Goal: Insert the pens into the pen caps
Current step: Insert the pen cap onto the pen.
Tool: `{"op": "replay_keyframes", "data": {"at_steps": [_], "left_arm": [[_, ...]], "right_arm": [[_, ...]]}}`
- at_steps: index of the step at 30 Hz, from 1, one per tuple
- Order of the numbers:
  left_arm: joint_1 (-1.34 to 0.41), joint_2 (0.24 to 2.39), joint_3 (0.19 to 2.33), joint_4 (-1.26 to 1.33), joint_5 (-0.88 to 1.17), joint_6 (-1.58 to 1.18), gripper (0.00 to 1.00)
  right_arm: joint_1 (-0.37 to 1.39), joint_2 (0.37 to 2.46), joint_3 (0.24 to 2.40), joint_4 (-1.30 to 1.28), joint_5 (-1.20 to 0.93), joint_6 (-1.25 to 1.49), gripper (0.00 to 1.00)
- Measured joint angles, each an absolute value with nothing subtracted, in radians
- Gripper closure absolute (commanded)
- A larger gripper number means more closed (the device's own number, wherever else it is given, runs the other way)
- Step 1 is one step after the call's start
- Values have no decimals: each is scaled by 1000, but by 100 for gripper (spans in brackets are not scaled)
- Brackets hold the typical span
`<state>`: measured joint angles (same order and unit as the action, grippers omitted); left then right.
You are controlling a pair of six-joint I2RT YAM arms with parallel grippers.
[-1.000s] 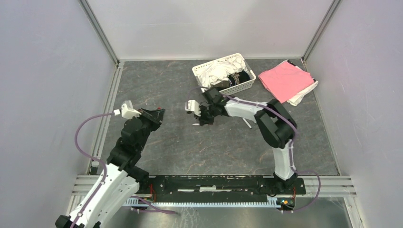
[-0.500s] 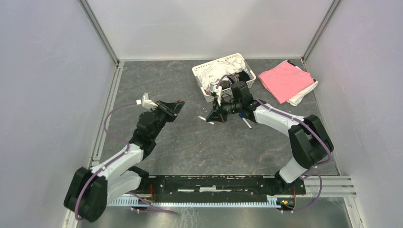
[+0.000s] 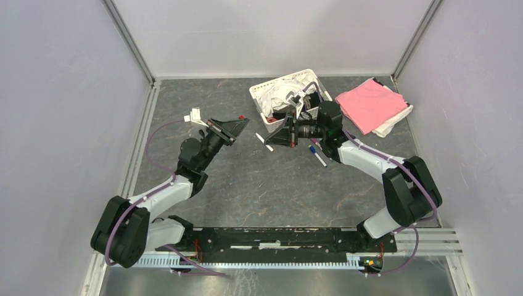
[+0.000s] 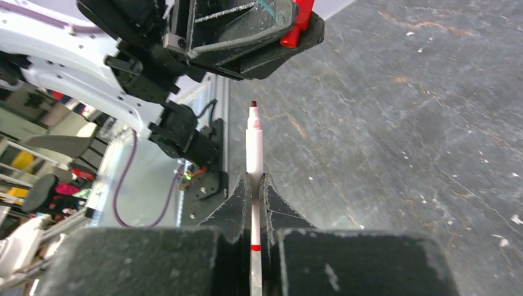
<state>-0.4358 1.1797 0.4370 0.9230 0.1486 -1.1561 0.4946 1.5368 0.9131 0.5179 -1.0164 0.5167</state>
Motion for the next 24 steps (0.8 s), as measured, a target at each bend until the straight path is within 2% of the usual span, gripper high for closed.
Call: {"op": "replay_keyframes", "data": {"at_steps": [9, 24], "left_arm": [[-480, 1192, 476, 965, 161, -1156, 97], [-484, 1191, 476, 984, 160, -1163, 97]], "right_arm": [[495, 1537, 901, 719, -1021, 751, 100], [495, 1541, 901, 745, -1010, 820, 100]]}}
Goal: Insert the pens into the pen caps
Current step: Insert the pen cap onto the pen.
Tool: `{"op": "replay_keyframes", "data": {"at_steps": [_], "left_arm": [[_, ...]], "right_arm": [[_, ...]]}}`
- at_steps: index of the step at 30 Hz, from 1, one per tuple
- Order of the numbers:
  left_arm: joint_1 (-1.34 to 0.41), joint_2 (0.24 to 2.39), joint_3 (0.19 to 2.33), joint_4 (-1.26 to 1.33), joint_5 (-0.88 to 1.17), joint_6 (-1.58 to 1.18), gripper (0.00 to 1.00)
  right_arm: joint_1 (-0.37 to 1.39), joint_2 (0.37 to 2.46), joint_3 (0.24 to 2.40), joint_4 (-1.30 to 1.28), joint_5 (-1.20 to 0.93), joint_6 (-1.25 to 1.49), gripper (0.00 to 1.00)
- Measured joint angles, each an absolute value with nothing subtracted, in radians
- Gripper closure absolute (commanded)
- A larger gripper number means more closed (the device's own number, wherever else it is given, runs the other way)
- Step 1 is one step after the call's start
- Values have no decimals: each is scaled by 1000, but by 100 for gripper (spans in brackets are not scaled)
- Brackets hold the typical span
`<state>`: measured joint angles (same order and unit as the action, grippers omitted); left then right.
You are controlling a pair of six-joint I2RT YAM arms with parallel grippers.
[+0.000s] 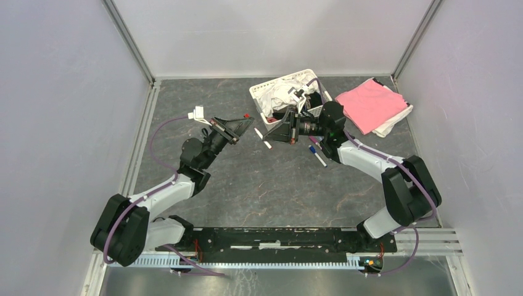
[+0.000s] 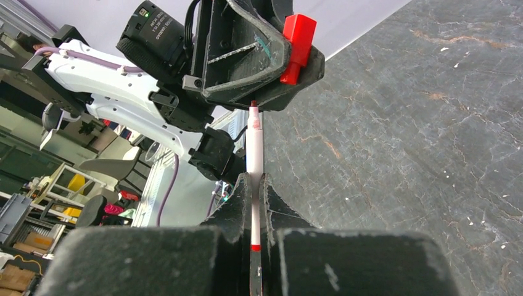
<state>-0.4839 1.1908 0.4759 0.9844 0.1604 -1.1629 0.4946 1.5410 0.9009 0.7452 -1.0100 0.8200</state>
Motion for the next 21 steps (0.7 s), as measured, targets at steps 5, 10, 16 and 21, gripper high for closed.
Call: {"op": "replay_keyframes", "data": {"at_steps": [5, 10, 16, 21], "left_arm": [[-484, 1191, 476, 991, 162, -1163, 97], [-484, 1191, 476, 998, 168, -1163, 97], [-489, 1191, 476, 998, 168, -1163, 97], [-495, 1191, 476, 998, 169, -1163, 97]], "right_arm": [[495, 1549, 901, 744, -1005, 826, 100], [495, 1554, 901, 740, -992, 837, 100], [495, 1554, 901, 743, -986, 854, 100], [495, 1555, 901, 744, -984, 867, 100]]}}
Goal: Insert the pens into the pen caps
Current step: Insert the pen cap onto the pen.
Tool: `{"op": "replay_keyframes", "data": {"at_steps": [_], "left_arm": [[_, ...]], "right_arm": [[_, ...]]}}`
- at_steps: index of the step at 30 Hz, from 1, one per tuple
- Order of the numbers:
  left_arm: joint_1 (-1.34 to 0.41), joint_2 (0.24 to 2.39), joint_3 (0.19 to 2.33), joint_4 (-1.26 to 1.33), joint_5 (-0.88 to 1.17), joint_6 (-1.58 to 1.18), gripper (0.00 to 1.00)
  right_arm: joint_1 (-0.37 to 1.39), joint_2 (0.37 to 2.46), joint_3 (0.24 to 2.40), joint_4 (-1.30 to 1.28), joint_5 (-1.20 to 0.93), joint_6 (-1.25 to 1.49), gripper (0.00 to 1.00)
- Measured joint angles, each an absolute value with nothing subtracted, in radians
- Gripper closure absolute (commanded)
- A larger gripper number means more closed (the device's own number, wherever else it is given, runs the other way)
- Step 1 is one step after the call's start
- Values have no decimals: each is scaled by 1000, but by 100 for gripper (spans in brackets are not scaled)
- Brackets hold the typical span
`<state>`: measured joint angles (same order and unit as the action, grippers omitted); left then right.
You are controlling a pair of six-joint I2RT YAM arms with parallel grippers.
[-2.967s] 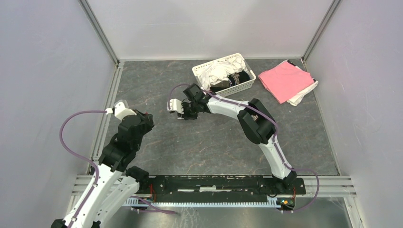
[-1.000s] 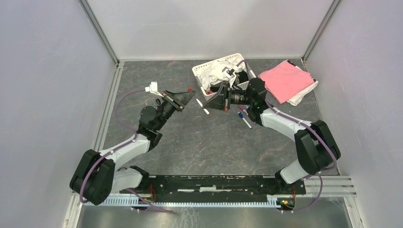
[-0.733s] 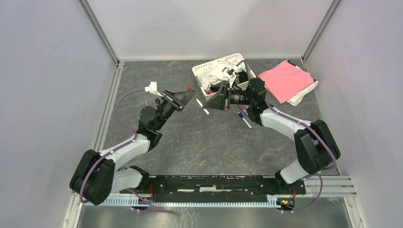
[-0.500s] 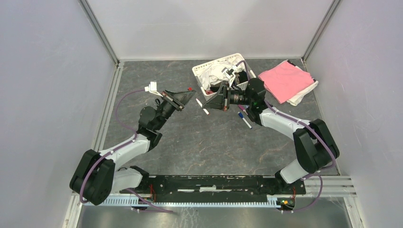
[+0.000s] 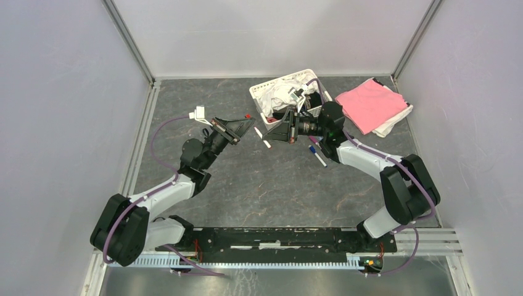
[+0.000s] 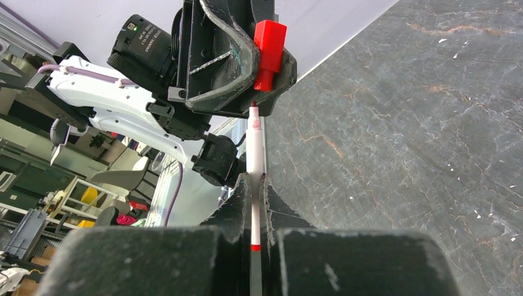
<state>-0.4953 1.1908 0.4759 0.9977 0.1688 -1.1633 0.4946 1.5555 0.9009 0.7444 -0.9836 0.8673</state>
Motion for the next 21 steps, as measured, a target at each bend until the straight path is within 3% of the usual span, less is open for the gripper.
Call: {"op": "replay_keyframes", "data": {"at_steps": [21], "left_arm": [[-508, 1188, 476, 996, 167, -1163, 97]], "right_arm": [[495, 1570, 901, 762, -968, 904, 100]]}}
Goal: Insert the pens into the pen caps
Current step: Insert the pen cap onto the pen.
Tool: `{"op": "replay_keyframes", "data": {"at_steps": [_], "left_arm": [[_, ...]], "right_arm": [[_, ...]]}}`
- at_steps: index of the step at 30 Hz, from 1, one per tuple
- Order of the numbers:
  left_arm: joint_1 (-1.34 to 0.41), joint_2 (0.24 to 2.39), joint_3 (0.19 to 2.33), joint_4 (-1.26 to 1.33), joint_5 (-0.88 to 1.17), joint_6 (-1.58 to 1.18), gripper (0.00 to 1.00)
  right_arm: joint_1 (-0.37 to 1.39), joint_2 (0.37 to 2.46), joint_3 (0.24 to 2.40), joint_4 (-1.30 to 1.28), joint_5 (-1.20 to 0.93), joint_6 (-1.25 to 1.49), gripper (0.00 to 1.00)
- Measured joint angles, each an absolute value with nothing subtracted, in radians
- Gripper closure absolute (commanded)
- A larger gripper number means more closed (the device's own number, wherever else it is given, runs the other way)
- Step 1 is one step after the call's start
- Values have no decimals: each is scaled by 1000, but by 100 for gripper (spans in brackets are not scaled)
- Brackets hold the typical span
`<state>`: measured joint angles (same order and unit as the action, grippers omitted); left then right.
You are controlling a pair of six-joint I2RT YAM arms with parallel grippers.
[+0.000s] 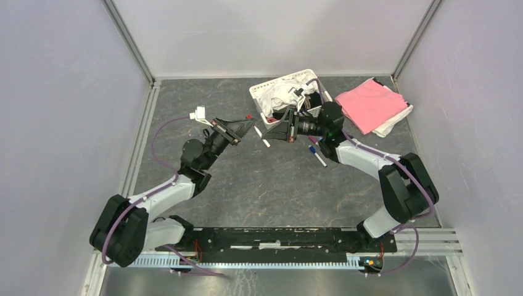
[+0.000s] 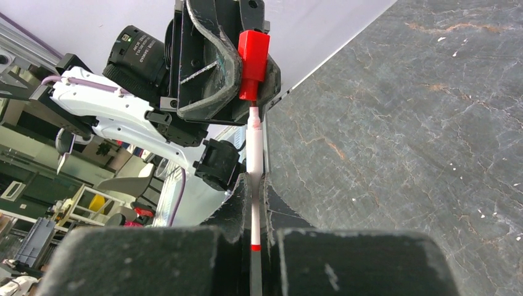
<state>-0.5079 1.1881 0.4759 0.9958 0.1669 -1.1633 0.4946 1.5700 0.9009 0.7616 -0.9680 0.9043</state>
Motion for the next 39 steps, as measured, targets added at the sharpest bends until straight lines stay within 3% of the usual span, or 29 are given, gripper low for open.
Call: {"op": "replay_keyframes", "data": {"at_steps": [39], "left_arm": [[-508, 1159, 470, 944, 134, -1163, 97]], "right_arm": [[495, 1570, 901, 799, -968, 924, 100]]}}
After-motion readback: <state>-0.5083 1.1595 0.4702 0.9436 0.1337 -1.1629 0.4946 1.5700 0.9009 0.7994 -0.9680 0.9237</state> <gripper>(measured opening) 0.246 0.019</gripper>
